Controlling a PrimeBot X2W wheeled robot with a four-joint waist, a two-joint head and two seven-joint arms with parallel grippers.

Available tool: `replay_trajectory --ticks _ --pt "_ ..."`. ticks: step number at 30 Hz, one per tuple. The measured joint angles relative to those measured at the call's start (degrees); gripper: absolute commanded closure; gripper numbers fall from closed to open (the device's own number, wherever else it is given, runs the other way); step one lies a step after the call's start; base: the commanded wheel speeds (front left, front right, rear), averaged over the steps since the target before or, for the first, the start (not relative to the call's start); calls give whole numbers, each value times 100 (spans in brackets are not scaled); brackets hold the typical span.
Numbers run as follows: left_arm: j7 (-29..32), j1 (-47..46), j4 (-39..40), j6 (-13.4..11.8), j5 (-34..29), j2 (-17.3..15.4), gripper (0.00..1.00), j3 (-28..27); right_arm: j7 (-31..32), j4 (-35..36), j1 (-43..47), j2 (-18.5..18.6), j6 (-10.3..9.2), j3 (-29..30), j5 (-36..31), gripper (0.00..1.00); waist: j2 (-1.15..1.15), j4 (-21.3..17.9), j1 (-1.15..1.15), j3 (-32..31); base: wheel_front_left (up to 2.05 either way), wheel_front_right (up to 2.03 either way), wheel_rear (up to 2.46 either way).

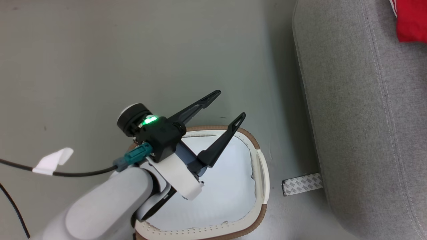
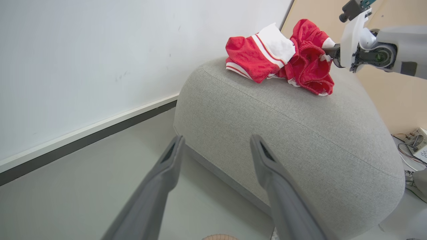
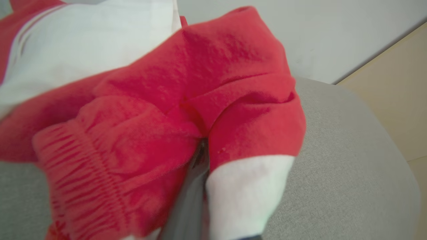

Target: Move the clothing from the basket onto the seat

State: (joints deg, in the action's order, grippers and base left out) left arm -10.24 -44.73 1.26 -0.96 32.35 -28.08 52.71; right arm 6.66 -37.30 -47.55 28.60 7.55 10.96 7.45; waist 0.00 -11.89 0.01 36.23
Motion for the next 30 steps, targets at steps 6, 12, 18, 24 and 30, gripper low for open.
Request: replay_trajectory --ticks 6,12,18,24,30 --pt "-94 4 -123 9 2 22 0 18 193 -179 -82 -119 0 -107 -193 0 0 -4 0 -147 0 0 0" --pt "-152 110 -271 -11 69 51 0 37 457 -305 -4 -220 0 -166 -179 0 1 -63 0 -441 0 0 0" --pt "-253 442 -458 -127 171 142 0 34 712 -445 339 -194 0 -575 93 0 0 -160 -1 -1025 0 0 0" --pt "-385 794 -567 -299 369 194 0 -112 1038 -209 780 182 0 -913 547 0 1 -251 -2 -1748 0 0 0" --pt "-446 1139 -513 -520 483 189 0 -406 835 769 1083 372 0 -951 838 0 0 -248 -3 -2417 0 0 0"
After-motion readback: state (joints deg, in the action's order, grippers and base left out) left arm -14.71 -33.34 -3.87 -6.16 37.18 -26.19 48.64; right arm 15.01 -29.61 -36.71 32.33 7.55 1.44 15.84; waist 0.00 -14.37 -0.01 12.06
